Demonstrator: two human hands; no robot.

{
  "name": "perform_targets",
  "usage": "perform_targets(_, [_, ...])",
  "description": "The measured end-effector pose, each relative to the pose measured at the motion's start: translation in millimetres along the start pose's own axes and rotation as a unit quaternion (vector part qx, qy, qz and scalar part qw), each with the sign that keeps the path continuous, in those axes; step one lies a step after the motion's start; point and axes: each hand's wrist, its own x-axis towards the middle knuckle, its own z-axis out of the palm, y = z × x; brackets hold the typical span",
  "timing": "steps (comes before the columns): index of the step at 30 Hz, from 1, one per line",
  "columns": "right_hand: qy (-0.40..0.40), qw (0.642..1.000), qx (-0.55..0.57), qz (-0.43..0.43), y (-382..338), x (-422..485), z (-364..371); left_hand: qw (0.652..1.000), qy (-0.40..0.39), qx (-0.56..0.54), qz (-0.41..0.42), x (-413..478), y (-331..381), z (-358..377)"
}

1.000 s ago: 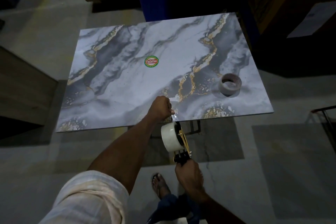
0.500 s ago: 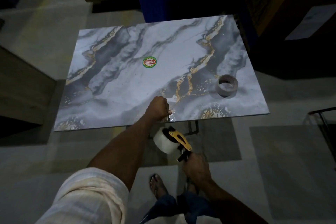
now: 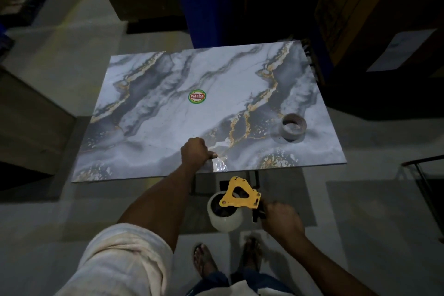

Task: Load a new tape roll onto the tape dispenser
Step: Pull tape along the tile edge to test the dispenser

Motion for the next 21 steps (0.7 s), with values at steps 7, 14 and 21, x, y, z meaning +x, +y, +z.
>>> perform_targets(7, [0.082, 0.996, 0.026, 0.004, 22.9, -41.2, -49.0, 0.999, 0.032, -0.013, 0.024, -11.8, 10.6, -18.7])
perform_targets(14, [0.198, 0.958, 0.205, 0.034, 18.8, -14.1, -105.2, 0.957, -0.103, -0.269, 0.025, -18.0, 29.2, -60.4])
perform_targets(21, [0.189, 0.931, 0.311, 0.013, -7.3, 43.6, -126.3, 0.925, -0.100, -0.366, -0.004, -5.4, 40.6, -103.3])
